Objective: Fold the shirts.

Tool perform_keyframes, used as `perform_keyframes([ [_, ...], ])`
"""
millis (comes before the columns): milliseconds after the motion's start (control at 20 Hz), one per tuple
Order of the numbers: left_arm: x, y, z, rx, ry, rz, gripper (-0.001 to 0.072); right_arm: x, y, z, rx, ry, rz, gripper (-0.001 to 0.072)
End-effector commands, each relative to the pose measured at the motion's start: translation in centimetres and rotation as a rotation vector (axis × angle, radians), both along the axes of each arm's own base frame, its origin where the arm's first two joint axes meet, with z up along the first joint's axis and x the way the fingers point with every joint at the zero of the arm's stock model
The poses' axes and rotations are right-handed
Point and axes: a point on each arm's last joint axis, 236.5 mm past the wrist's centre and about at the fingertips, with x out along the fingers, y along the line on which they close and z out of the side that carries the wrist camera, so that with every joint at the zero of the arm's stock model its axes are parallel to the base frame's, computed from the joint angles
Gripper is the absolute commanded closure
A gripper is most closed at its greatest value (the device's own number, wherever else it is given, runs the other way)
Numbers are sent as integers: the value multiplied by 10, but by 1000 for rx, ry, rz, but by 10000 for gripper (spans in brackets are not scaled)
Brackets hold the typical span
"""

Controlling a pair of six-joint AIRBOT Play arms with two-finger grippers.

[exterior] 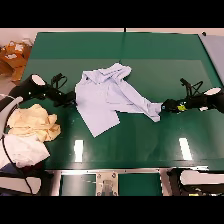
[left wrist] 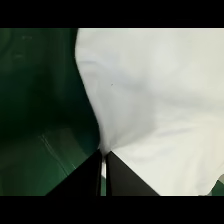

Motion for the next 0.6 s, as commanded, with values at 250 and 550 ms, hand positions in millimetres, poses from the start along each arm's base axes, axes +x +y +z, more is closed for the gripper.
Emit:
perform_keyframes([
  [250, -3, 4, 1, 6, -18, -56, 683, -44, 15, 17, 89, 137, 166, 155],
  [550, -6, 2, 1, 4, -20, -84, 684, -42, 39, 21, 122, 126, 200, 155],
])
